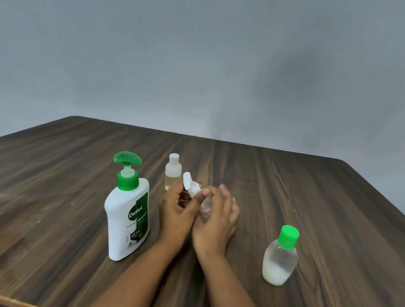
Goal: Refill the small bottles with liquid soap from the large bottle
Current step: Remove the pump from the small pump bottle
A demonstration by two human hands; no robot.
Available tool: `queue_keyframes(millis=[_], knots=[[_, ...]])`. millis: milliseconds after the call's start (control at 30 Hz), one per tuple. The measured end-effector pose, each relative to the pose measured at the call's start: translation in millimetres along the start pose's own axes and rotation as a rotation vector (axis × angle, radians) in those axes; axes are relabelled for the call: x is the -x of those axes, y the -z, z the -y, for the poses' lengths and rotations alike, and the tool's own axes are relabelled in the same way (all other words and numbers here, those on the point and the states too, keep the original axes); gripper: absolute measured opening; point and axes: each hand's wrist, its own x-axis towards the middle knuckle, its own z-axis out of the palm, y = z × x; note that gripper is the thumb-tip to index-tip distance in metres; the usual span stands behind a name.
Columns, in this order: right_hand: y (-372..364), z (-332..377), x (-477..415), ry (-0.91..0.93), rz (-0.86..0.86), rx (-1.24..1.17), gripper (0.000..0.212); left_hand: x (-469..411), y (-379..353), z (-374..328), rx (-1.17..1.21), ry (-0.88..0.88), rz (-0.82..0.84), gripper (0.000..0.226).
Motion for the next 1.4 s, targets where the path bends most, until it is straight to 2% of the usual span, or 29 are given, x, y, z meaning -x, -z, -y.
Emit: queue_keyframes(millis=[33,100,200,333,500,600,733,900,967,1100,1167,1267,1333,1400], knots=[[-2.8,0.3,0.1,0.012,0.022,0.044,0.026,-0.7,1.6,1.1,0.013,0.023,0.015,0.035],[-9.7,0.0,-0.3,0.002,0.032,-0.018,0.014,-1.1,2.8,-0.3,0.100,0.110,0.094,0.038],[-17.5,-7.6,-1.5,-0.015,0.021,-0.040,0.012,0.0,0.9,-5.7,0.236,0.193,0.170,0.029],[-17.0,-12.2,-4.2,-0.050,0.045,0.047,0.020,-0.3,-0.6,-8.0,0.240,0.207,0.089,0.022],[-22.8,-12.5,-1.6,-0.061,-0.028,0.174,0.024,-0.6,-1.9,-4.3,0.291,0.351,-0.039,0.010],[-32.2,-15.0,-0.6,-0.053,-0.113,0.234,0.023,-1.4,0.3,-5.7,0.306,0.387,-0.146,0.015],[-40.6,-17.2,-0.7,-0.041,-0.172,0.264,0.024,-1.9,0.7,-2.6,0.170,0.356,-0.274,0.034],[-29.0,-12.4,2.1,-0.067,-0.178,0.230,0.027,-1.9,0.2,-0.1,0.124,0.361,-0.193,0.040],[-19.6,-7.4,4.3,-0.096,-0.156,0.201,0.027,-2.0,-1.1,-1.0,0.124,0.360,-0.126,0.035],[-6.1,1.1,8.3,-0.164,-0.117,0.169,0.028,-1.7,-3.7,0.3,0.367,0.430,-0.046,0.023],[-6.2,1.0,8.7,-0.175,-0.120,0.174,0.028,-1.4,-4.1,1.4,0.360,0.393,-0.043,0.024],[-12.1,-0.8,8.1,-0.190,-0.165,0.183,0.026,-2.3,-0.8,-2.3,0.250,0.230,-0.197,0.008],[-15.0,-2.2,6.9,-0.209,-0.220,0.174,0.024,-2.9,1.2,-5.5,0.136,0.065,-0.304,0.013],[-16.4,-3.4,5.0,-0.232,-0.253,0.141,0.026,-0.4,0.9,-8.3,0.075,-0.079,-0.292,0.018]])
